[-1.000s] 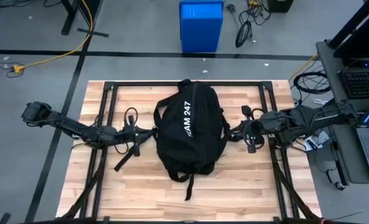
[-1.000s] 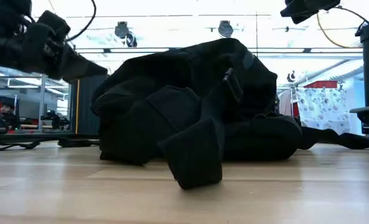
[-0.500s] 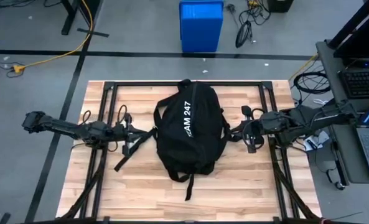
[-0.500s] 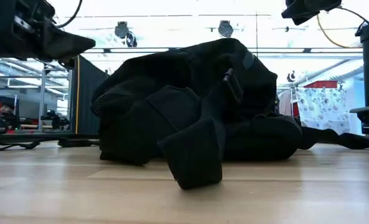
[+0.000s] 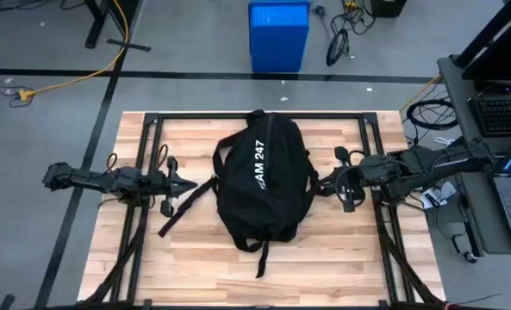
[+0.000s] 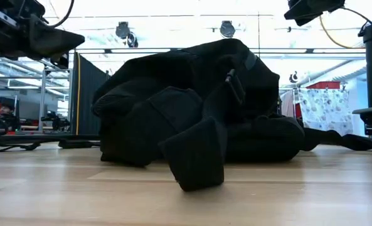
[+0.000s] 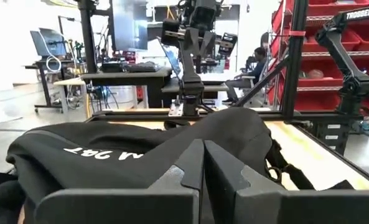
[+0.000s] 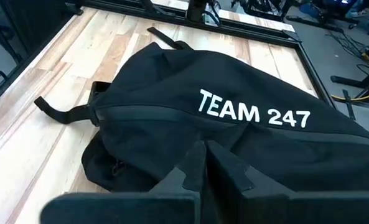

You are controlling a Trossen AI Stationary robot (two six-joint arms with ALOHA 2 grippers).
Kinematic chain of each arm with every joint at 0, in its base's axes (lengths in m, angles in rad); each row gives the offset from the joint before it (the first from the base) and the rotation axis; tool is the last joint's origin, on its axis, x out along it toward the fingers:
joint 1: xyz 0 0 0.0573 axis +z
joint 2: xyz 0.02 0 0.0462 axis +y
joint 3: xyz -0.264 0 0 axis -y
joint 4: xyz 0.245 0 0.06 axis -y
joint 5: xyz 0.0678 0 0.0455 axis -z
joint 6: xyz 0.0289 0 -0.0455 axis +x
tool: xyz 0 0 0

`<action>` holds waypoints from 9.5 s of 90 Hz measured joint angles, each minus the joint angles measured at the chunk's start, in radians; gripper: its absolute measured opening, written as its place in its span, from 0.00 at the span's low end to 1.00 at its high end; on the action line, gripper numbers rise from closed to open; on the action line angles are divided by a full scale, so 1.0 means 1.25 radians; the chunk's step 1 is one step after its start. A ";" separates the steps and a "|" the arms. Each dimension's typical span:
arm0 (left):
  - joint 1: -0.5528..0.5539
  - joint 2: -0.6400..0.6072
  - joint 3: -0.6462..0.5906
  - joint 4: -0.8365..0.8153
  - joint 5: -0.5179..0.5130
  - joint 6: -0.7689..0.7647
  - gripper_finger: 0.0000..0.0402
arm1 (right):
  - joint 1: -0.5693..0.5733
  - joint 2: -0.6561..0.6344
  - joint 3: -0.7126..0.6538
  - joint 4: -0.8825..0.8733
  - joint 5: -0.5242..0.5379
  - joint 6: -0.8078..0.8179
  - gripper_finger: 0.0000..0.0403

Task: Unpack backpack
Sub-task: Return to Home Position

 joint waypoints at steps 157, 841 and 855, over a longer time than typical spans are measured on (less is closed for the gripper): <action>0.162 -0.078 -0.001 -0.123 0.150 -0.022 0.00 | -0.001 0.000 0.000 0.051 0.003 -0.042 0.00; 0.157 -0.077 -0.001 -0.120 0.154 -0.063 0.00 | -0.100 -0.607 -0.624 0.443 -0.101 0.002 0.00; 0.157 -0.077 -0.001 -0.120 0.154 -0.063 0.00 | -0.100 -0.607 -0.624 0.443 -0.102 0.002 0.00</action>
